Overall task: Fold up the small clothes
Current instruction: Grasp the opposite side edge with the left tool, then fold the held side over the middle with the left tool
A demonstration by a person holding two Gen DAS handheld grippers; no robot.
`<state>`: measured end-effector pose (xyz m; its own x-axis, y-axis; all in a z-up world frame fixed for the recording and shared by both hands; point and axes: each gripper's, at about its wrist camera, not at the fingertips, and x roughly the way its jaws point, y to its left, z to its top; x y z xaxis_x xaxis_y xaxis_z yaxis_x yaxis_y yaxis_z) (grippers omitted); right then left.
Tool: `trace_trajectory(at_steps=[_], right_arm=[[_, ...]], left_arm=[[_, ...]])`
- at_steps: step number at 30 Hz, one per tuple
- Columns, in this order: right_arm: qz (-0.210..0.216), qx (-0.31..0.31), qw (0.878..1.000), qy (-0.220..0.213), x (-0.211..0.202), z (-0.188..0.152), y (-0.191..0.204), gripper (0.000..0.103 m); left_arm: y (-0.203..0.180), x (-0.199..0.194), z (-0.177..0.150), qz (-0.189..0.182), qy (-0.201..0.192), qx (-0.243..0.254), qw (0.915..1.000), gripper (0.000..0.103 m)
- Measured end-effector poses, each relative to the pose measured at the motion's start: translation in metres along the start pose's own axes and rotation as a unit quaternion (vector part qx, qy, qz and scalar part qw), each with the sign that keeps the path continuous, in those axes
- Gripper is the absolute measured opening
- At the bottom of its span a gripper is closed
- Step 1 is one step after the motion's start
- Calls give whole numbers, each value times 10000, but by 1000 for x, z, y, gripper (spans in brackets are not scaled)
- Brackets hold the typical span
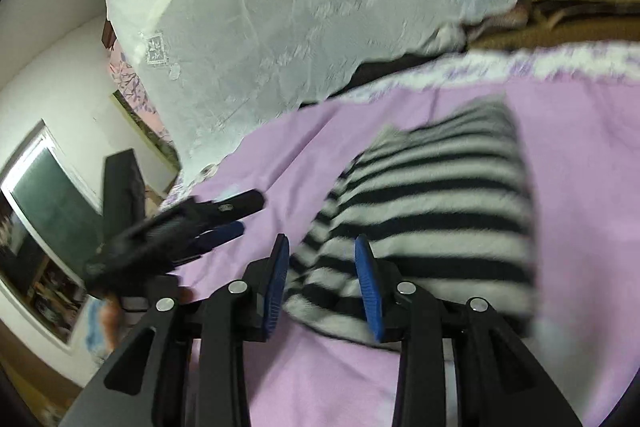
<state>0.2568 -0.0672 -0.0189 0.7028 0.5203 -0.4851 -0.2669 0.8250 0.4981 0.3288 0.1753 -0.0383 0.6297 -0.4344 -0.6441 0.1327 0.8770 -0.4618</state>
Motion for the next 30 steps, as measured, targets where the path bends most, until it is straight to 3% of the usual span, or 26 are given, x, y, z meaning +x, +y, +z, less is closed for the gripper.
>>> trace_trajectory(at_steps=[2, 4, 7, 10, 12, 15, 18, 24, 28, 29, 30], right_arm=[[-321, -45, 9994, -143, -9, 3, -10, 35], [-649, 9, 9977, -197, -10, 4, -25, 35], [-974, -16, 9952, -119, -4, 0, -41, 33], [-1137, -208, 9933, -39, 3, -4, -43, 35], [-1141, -425, 9926, -22, 6, -10, -39, 48], [-1168, -722, 9905, -55, 10, -16, -35, 57], [-1190, -716, 9903, -88, 11, -17, -37, 57], [-1033, -445, 9936, -74, 8, -17, -47, 57], [-1007, -432, 9940, -78, 8, -18, -46, 57], [-987, -415, 9942, -79, 8, -17, -47, 57], [-974, -403, 9944, -80, 7, -17, -47, 57]], left_arm=[[-17, 13, 0, -321, 363, 161, 9987, 85], [-29, 35, 1, -360, 683, 247, 9967, 85], [-32, 66, 5, -232, 1008, 219, 9944, 85], [-34, 79, 4, -564, 1128, 131, 9919, 84], [-42, 81, 6, -736, 1037, 216, 9916, 84], [-55, 72, 7, -809, 850, 363, 9924, 85], [-59, 76, 7, -412, 894, 435, 9942, 85], [-48, 103, 5, -712, 1406, 68, 9875, 85], [-47, 110, 4, -896, 1395, -31, 9862, 85], [-45, 111, 4, -1002, 1388, -118, 9852, 84], [-44, 111, 4, -1078, 1378, -184, 9844, 75]])
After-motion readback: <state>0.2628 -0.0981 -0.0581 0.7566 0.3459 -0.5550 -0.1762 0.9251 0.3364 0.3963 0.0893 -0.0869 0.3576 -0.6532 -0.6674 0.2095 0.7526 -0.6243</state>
